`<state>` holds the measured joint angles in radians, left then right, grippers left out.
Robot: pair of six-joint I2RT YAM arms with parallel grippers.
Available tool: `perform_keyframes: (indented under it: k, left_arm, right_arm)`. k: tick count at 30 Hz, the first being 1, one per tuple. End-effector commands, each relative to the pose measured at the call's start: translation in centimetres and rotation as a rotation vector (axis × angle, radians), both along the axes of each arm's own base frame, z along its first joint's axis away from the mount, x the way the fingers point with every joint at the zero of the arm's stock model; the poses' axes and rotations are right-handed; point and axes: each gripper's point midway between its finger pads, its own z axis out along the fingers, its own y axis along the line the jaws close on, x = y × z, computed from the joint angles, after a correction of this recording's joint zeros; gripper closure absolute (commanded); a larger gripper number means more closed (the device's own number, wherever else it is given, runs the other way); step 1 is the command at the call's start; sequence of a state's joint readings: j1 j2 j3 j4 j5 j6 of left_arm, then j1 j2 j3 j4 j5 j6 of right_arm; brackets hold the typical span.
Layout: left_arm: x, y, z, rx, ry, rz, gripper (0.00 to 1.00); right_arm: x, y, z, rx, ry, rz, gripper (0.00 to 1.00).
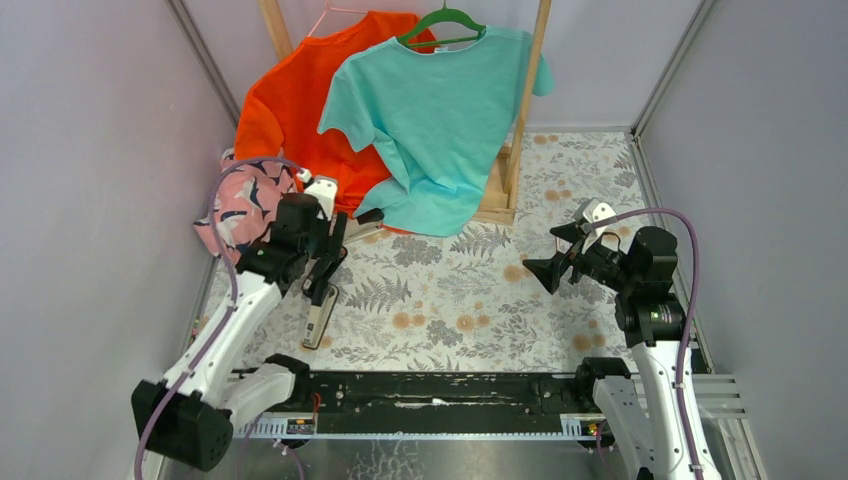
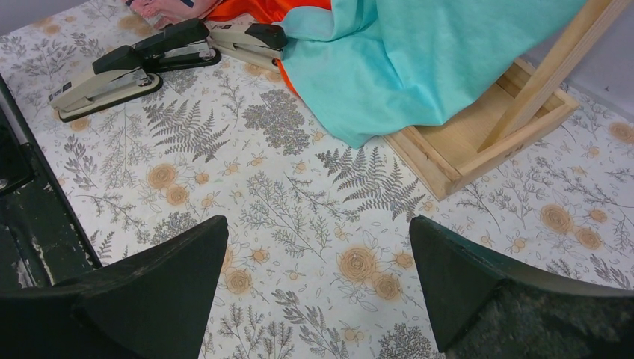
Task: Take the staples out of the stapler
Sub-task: Pick up the stapler from the center of the board.
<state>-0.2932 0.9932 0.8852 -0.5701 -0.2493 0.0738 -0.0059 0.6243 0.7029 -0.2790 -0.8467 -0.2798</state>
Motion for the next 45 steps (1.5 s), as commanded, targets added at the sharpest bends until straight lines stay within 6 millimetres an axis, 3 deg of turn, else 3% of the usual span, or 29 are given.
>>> perform_keyframes:
  k: [1, 6, 9, 12, 14, 21, 26, 30, 45]
  left_arm:
    - [0.7, -1.9, -2.4, 0.029, 0.089, -0.153, 0.16]
    - [1.5, -1.9, -2.7, 0.077, 0.113, -0.196, 0.16]
    - [2.5, -2.0, -4.3, 0.019, 0.152, -0.192, 0.19]
    - [4.0, -1.7, -6.0, -0.160, 0.227, -0.173, 0.41]
    - [4.6, -1.0, -6.7, -0.185, 0.289, -0.141, 0.48]
    - [4.6, -0.7, -7.6, -0.151, 0.294, -0.164, 0.39]
    - [4.2, -0.7, -10.0, -0.149, 0.366, -0.161, 0.38]
    - [4.3, 0.0, -10.9, -0.124, 0.386, -0.132, 0.40]
    - [3.7, -0.8, -13.1, -0.116, 0.440, -0.170, 0.55]
  right_arm:
    - [0.4, 0.0, 0.9, -0.001, -0.048, -0.008, 0.01]
    - [0.2, 0.2, 0.9, 0.004, -0.050, 0.004, 0.01]
    - [0.1, 0.5, 0.8, 0.011, -0.048, 0.019, 0.01]
    - [0.0, 0.8, 0.6, 0.009, -0.046, 0.031, 0.01]
    - [0.1, 0.9, 0.4, 0.001, -0.044, 0.033, 0.01]
    - [0.3, 1.7, -0.5, -0.041, -0.035, 0.052, 0.01]
    - [0.3, 2.0, -0.8, -0.054, -0.028, 0.062, 0.01]
    - [-0.1, 2.2, -0.6, -0.041, -0.035, 0.076, 0.01]
    - [-0.5, 2.5, -0.3, -0.032, -0.042, 0.094, 0.01]
